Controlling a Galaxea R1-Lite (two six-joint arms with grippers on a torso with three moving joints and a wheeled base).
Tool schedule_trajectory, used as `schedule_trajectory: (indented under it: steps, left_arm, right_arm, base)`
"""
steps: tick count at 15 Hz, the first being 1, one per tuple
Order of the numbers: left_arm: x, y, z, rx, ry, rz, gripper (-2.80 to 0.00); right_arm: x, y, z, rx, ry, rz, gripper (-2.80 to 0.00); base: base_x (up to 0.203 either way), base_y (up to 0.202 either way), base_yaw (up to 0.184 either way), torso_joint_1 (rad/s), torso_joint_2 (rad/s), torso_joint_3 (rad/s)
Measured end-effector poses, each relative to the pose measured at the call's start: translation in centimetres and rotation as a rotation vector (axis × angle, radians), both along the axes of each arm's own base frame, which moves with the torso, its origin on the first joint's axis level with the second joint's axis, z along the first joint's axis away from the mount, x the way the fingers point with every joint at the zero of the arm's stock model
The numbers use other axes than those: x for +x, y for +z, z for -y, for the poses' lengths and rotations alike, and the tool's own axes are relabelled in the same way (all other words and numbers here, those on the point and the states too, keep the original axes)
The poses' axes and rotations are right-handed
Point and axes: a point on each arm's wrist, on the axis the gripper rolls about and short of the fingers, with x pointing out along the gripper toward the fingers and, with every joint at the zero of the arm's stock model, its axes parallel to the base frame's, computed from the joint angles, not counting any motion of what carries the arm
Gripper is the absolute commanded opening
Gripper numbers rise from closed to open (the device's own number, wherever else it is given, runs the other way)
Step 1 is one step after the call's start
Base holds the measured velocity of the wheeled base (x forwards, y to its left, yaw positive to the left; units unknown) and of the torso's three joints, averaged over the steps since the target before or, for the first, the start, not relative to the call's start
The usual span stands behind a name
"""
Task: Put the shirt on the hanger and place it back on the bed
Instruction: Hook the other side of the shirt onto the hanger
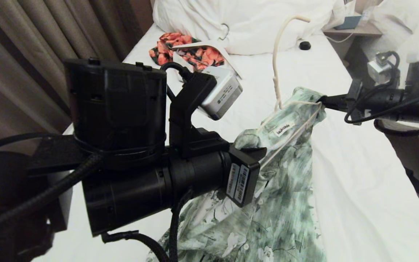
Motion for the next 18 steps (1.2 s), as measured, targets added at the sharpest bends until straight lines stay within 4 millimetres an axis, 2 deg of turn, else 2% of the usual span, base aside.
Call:
schedule_trajectory:
  steps: [6,18]
  left_arm:
    - [0.1,0.7,-0.7,-0.020,0.014,0.016,-2.80]
    - [-0.5,1.6,-1.5,-0.043,0.014,0.037,-2.80]
  right_arm:
    - [0.2,-0.1,1.3,-0.005,-0.030,0.005,-2.80]
    - [0.3,-0.3,1.3,-0.006,-0.029,-0.006,-2.80]
  base:
    - [0.000,0.000,0.000,0.000,0.00,0.000]
    - [0.000,0.000,0.000,0.000,0.00,0.000]
